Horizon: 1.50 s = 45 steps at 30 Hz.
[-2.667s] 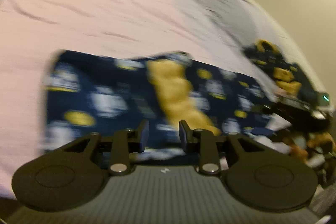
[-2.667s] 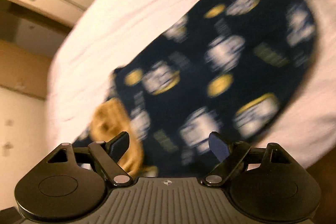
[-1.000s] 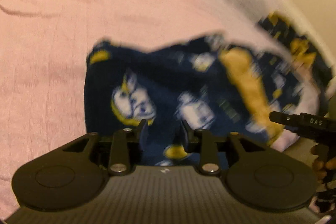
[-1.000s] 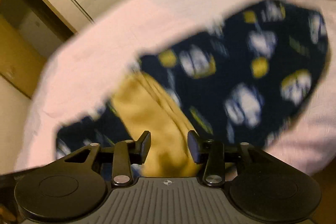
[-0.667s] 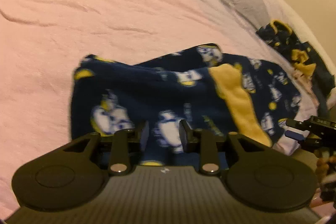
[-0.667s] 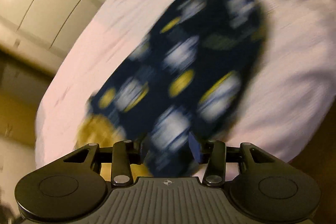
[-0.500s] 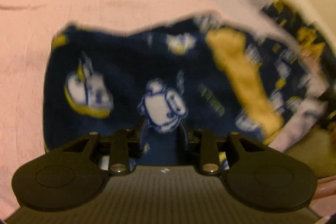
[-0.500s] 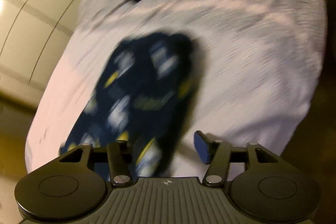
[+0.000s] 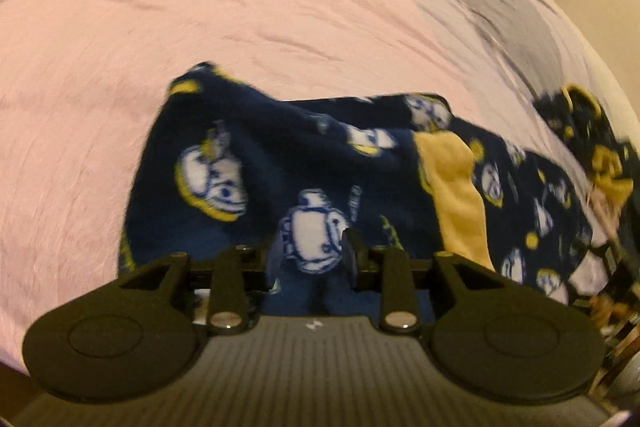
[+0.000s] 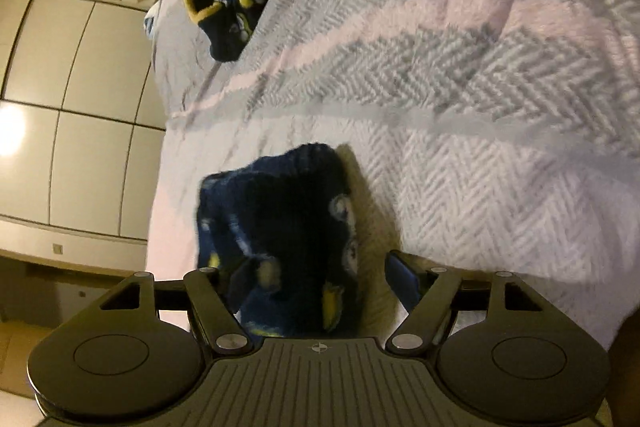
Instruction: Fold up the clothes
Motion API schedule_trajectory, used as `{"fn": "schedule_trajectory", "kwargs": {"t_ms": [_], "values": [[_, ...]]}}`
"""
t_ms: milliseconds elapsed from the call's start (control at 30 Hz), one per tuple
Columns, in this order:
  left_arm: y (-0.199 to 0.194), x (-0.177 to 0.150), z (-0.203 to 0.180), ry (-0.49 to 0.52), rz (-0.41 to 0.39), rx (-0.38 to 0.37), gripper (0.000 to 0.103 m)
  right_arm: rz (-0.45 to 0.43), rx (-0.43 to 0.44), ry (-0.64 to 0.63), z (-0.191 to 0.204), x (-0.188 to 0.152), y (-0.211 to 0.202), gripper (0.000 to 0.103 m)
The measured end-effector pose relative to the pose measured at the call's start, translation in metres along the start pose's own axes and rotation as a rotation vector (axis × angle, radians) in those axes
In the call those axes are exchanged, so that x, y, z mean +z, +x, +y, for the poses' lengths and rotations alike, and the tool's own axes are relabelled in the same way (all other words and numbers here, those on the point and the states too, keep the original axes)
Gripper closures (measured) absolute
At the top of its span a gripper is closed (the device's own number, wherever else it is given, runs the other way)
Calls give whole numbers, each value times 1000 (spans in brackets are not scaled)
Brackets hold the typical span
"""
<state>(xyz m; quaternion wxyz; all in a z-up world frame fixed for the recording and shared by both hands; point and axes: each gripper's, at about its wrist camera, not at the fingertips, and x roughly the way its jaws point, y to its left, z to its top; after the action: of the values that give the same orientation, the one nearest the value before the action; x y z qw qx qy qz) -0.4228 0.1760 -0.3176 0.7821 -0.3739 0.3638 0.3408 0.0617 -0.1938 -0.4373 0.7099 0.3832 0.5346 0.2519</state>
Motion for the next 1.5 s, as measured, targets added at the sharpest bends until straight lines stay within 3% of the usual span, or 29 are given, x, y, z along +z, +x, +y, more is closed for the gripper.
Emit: {"fn": "schedule_trajectory", "kwargs": {"t_ms": [67, 133, 167, 233, 333, 400, 467, 500, 633, 700, 767, 800, 867, 900, 1033, 1067, 1100, 1167, 1200, 1267, 1367, 1433, 1500], "values": [[-2, 2, 11, -44, 1, 2, 77, -8, 1, -12, 1, 2, 7, 31], [-6, 6, 23, -79, -4, -6, 77, -22, 0, -70, 10, 1, 8, 53], [-7, 8, 28, -90, -4, -13, 77, -23, -15, -98, 14, 0, 9, 69], [-6, 13, 36, -92, 0, -10, 77, -22, -95, -157, 22, -5, 15, 87], [-5, 21, 49, -80, 7, -9, 77, -54, -252, -285, 49, -19, 16, 93], [-6, 27, 60, -75, 11, -15, 77, -114, -328, -506, 90, -45, 13, 95], [-10, 33, 75, -82, 12, -28, 77, -193, -357, -829, 144, -89, 6, 95], [-12, 36, 82, -85, 13, -34, 77, -211, -329, -950, 165, -119, -1, 95], [-23, 47, 114, -103, 24, -74, 77, -201, -121, -1308, 228, -257, -31, 95], [-31, 52, 131, -101, 36, -94, 77, -122, -27, -1406, 237, -330, -38, 95], [-34, 54, 143, -100, 61, -118, 77, 21, 35, -1486, 240, -406, -31, 91], [-35, 55, 148, -99, 74, -130, 77, 110, 24, -1524, 239, -437, -22, 86], [-38, 56, 159, -98, 99, -154, 76, 283, -92, -1632, 229, -495, 2, 75], [-39, 57, 164, -97, 112, -166, 76, 335, -149, -1683, 223, -511, 10, 75], [-36, 55, 166, -114, 165, -256, 71, 305, -191, -1632, 218, -506, -11, 71], [-34, 55, 166, -134, 178, -282, 68, 297, -181, -1577, 220, -493, -20, 66], [-31, 54, 162, -157, 187, -313, 67, 281, -171, -1541, 222, -481, -29, 52], [-25, 53, 154, -203, 203, -378, 62, 223, -168, -1503, 225, -455, -48, 36], [-22, 52, 150, -227, 211, -410, 59, 201, -167, -1483, 224, -442, -58, 31], [-13, 51, 141, -273, 226, -479, 47, 166, -216, -1367, 218, -408, -66, 28], [5, 47, 125, -333, 240, -557, 41, 109, -327, -1157, 201, -355, -66, 28], [18, 45, 112, -339, 243, -555, 39, 66, -398, -994, 186, -317, -61, 28], [30, 44, 100, -325, 245, -528, 38, 63, -404, -800, 169, -274, -54, 28]]}}
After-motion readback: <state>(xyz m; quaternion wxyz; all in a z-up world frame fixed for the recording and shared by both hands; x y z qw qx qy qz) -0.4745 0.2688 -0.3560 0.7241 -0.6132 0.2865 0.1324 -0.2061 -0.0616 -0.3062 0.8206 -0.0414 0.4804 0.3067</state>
